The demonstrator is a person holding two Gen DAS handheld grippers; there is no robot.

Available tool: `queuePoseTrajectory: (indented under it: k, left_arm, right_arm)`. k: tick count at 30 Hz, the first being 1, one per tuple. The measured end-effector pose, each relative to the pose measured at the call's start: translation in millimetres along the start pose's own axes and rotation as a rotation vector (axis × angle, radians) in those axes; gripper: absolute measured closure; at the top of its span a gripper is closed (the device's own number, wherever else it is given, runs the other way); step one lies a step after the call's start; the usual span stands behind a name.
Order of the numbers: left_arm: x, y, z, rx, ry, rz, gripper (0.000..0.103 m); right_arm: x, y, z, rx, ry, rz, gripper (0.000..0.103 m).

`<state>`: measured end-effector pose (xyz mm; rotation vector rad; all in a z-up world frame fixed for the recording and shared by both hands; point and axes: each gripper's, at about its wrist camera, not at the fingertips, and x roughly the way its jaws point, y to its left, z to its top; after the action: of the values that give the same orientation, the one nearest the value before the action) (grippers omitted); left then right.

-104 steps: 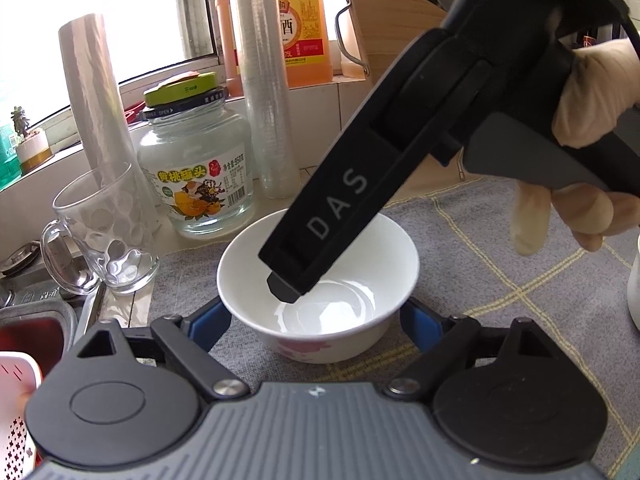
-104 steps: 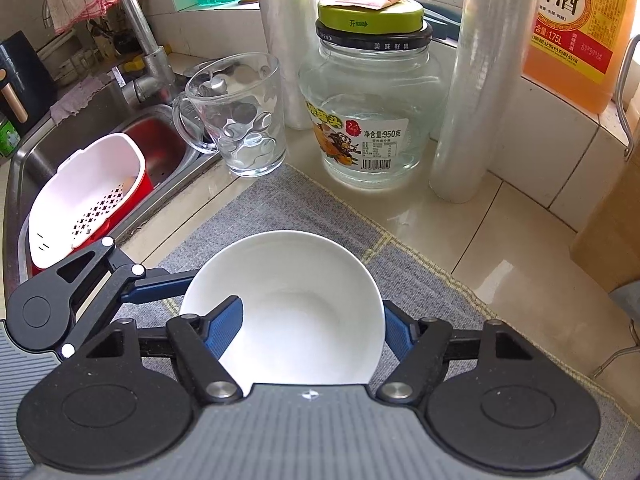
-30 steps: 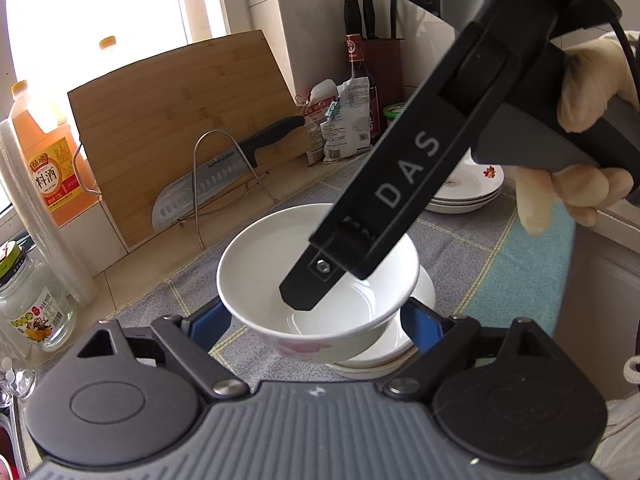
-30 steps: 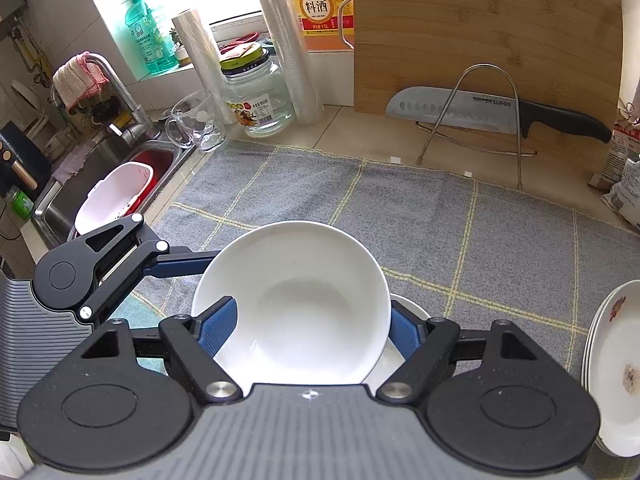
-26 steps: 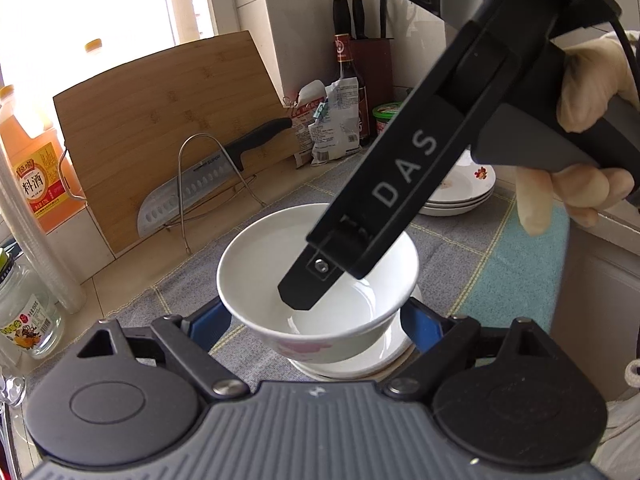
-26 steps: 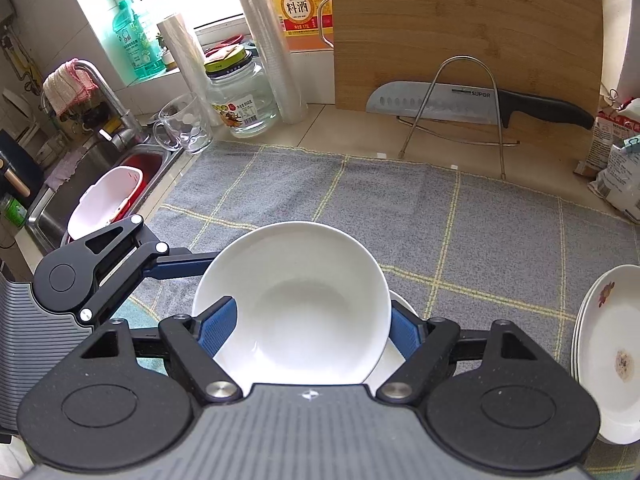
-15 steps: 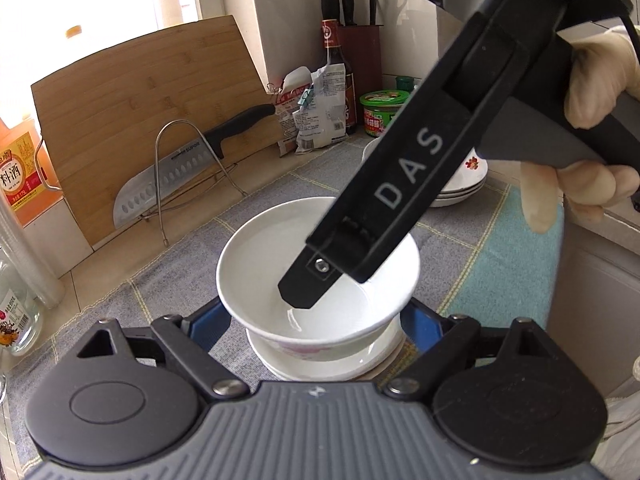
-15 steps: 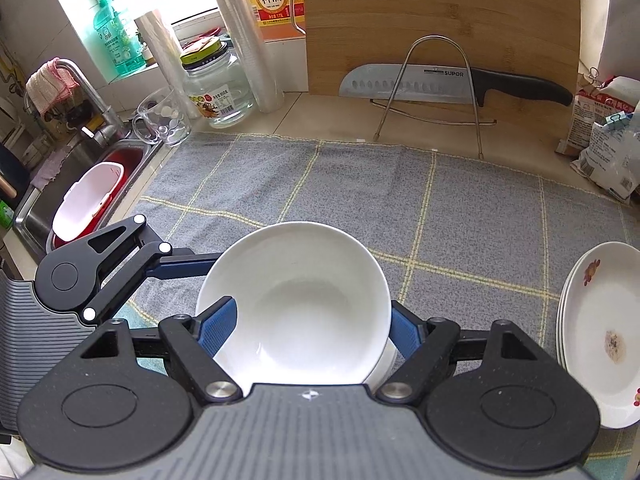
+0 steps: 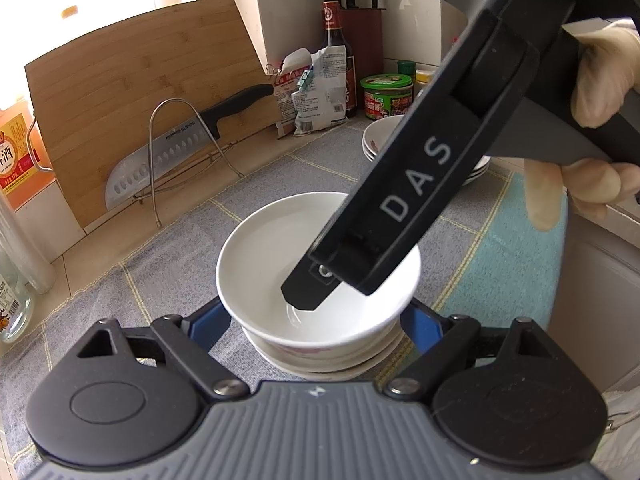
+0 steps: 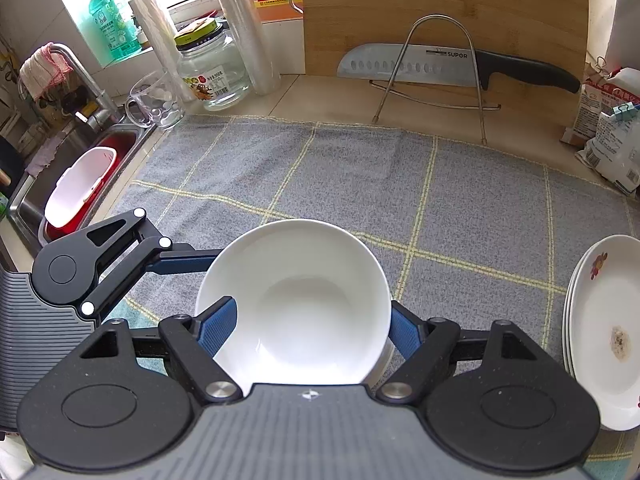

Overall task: Organize plates and bowls
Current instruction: 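Lower the bowl into the nested bowls and open the right tool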

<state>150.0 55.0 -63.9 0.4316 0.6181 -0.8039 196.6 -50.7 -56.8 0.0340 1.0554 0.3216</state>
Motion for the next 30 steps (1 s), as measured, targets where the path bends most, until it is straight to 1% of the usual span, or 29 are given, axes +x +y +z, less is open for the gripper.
queuePoseTrajectory:
  k: [18,20,22,30]
  left_arm:
    - [4,1,-1,-0.017,0.012,-0.028,0.011]
    - [6,2,-2,-0.026,0.014,-0.033,0.009]
    - [4,2,-2,-0.017,0.003,-0.016,0.005]
    - [-5,7,-5,-0.013,-0.009,-0.025,0.003]
  right_arm:
    - [6,1,-2,-0.020,0.015,-0.026,0.018]
    - [7,0,-2,-0.014,0.015,-0.016,0.014]
    - [6,-1,-3,-0.013,0.005,-0.016,0.001]
    - [1,0,-7,-0.025,-0.028,-0.025,0.000]
